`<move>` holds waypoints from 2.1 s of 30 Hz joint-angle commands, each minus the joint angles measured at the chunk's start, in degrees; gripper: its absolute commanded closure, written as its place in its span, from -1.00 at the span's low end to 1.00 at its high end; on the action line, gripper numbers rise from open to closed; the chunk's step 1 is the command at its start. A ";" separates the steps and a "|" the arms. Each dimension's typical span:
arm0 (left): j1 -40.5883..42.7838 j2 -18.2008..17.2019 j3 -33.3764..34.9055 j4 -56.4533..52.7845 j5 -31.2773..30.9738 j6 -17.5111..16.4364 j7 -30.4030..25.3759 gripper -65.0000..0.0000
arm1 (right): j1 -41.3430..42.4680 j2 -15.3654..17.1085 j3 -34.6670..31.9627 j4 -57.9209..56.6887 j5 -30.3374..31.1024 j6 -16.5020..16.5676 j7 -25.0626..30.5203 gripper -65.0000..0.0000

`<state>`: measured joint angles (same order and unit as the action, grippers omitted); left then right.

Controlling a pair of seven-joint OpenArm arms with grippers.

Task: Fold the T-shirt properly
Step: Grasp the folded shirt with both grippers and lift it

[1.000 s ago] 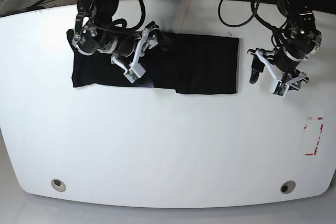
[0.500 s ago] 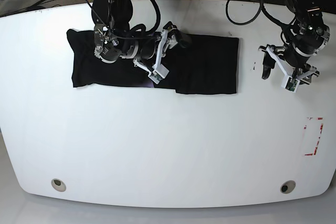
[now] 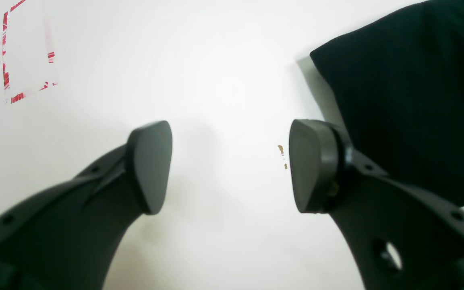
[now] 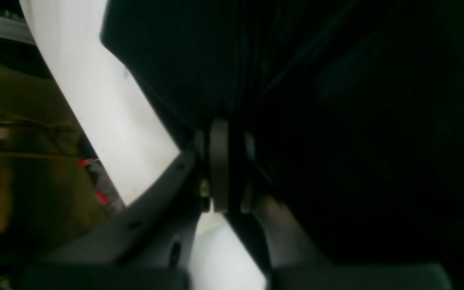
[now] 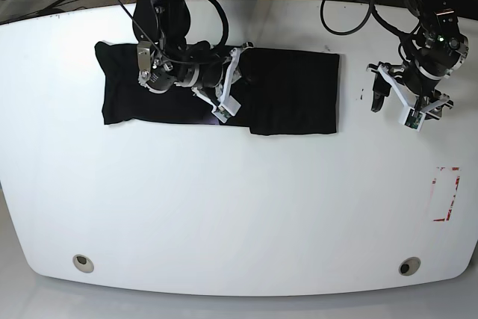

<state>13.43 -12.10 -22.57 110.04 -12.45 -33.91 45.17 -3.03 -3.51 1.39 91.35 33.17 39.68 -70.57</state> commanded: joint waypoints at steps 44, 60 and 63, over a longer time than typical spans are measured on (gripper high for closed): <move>-0.64 1.59 23.67 -5.38 -0.61 0.02 -1.26 0.44 | 0.70 23.16 40.59 -9.37 12.50 0.32 -1.30 -0.63; -1.87 1.59 23.75 -9.25 -0.61 0.02 -1.26 1.00 | 1.75 23.24 33.21 -19.75 13.03 0.32 5.55 -0.62; -3.19 1.42 23.75 -9.86 -0.26 0.02 -1.26 1.00 | 1.75 20.96 32.77 -19.75 13.03 0.32 5.29 -0.61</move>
<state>11.18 -10.13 1.39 99.72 -12.40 -33.74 45.15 -1.02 17.56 34.39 71.29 48.34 40.56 -62.98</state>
